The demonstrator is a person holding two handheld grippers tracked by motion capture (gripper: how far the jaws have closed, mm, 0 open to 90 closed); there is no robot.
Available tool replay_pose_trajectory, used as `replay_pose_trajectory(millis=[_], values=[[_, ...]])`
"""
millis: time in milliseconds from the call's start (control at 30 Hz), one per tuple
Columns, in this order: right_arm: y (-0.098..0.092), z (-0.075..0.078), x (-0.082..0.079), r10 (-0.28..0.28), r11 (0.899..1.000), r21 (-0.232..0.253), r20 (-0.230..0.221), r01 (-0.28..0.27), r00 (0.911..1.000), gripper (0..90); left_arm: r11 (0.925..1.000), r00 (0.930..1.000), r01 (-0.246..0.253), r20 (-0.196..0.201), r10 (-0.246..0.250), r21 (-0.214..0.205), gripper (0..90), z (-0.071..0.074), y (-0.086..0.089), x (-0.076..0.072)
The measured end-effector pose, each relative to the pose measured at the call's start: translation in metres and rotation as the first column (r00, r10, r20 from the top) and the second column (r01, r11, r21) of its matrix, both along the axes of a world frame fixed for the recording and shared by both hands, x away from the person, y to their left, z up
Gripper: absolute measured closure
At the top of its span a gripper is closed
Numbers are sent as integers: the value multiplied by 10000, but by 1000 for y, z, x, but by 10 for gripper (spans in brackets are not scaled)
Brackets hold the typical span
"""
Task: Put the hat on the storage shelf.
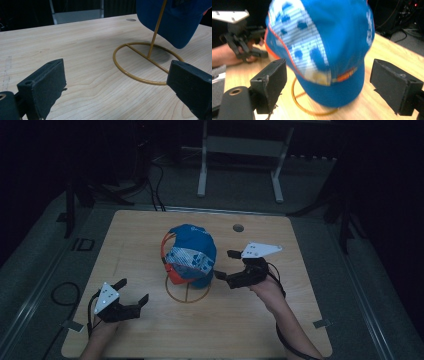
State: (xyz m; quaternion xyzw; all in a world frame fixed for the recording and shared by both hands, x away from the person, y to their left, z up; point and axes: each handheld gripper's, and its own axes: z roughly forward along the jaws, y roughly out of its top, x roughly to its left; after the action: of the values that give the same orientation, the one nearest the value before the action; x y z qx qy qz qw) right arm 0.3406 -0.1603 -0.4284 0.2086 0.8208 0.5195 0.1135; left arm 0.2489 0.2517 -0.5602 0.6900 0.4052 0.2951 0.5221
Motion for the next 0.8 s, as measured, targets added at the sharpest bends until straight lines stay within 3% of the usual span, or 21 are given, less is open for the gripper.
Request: replay_pose_trajectory(millis=[433,800], values=[[-18,-51,-8,327,9982,-479,-618,-357,9976,142,10000,10000,48,40,-48,6,27,-1,-1,1],[-32,-85,-14,164,9972,-708,-1218,-252,9924,142,9999,9999,102,12,-102,-51,28,-2,-1,1]])
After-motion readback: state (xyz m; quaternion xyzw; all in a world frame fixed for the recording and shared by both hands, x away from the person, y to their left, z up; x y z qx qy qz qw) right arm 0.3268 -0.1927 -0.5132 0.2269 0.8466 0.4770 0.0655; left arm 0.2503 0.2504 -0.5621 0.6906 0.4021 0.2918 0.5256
